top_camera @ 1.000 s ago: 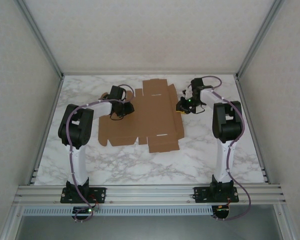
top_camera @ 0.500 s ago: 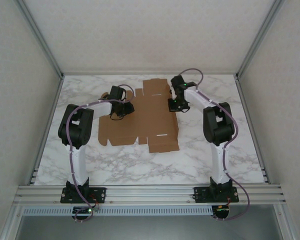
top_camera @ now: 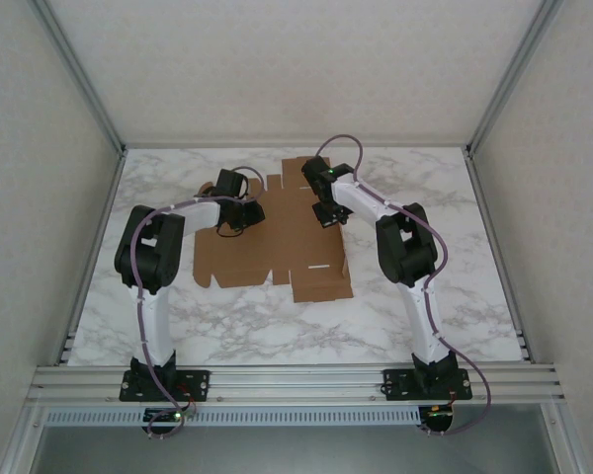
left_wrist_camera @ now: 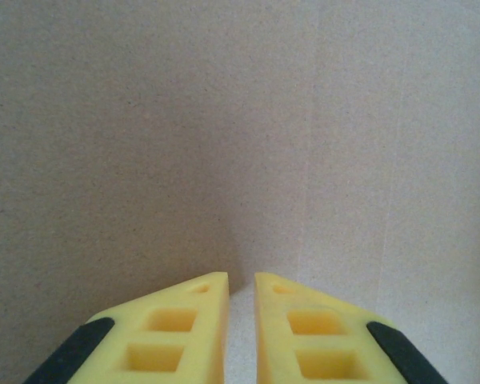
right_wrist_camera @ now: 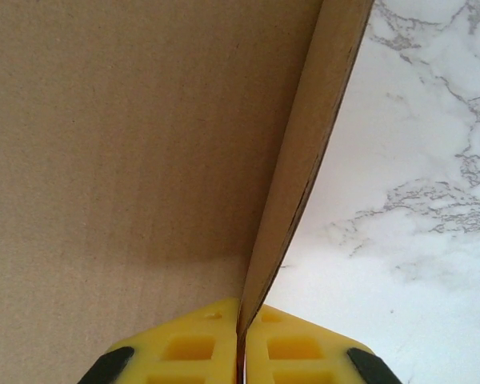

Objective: Fold the paper box

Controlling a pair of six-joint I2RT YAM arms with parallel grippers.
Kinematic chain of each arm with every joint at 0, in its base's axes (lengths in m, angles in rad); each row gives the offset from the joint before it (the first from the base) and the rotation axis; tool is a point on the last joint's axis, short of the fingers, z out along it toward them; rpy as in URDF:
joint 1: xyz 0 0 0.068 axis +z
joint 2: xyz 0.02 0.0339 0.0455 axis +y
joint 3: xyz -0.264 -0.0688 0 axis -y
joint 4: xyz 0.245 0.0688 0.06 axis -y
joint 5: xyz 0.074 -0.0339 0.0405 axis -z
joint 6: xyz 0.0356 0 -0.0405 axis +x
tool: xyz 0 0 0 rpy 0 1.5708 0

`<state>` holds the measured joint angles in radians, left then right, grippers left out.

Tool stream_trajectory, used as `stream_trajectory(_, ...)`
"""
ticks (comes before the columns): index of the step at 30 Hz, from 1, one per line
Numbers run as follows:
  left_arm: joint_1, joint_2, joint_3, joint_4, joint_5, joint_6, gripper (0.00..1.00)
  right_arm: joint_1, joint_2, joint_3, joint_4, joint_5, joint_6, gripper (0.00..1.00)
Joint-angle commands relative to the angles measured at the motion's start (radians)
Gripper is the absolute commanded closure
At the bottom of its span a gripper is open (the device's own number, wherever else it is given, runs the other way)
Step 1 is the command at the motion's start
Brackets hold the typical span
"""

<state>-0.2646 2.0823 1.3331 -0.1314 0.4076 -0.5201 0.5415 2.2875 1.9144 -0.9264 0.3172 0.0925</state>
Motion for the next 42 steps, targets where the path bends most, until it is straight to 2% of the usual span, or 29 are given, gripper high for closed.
stream_trajectory(1, -0.001, 0.01, -0.019, -0.021, 0.012, 0.001, 0.83, -0.055, -0.055, -0.077, 0.011, -0.099, 0.019, 0.91)
stream_trajectory(8, -0.001, 0.008, -0.022, -0.014, 0.025, -0.003, 0.84, -0.188, -0.244, -0.245, 0.158, -0.442, 0.111, 0.95)
stream_trajectory(16, -0.004, 0.013, -0.024, -0.012, 0.033, -0.006, 0.84, -0.22, -0.372, -0.294, 0.218, -0.624, 0.17, 0.95)
stream_trajectory(26, -0.021, 0.029, -0.035, 0.016, 0.065, -0.027, 0.86, -0.215, -0.435, -0.266, 0.278, -0.876, 0.303, 0.93)
stream_trajectory(30, -0.022, 0.032, -0.044, 0.036, 0.084, -0.043, 0.86, -0.178, -0.411, -0.239, 0.294, -0.911, 0.351, 0.92)
stream_trajectory(37, -0.022, 0.033, -0.051, 0.05, 0.099, -0.055, 0.87, -0.084, -0.335, -0.13, 0.295, -0.891, 0.41, 0.89)
stream_trajectory(39, -0.02, 0.032, -0.051, 0.053, 0.101, -0.056, 0.87, -0.058, -0.309, -0.084, 0.285, -0.88, 0.415, 0.84)
stream_trajectory(42, -0.021, 0.03, -0.054, 0.051, 0.099, -0.055, 0.87, -0.025, -0.257, -0.006, 0.232, -0.835, 0.401, 0.71)
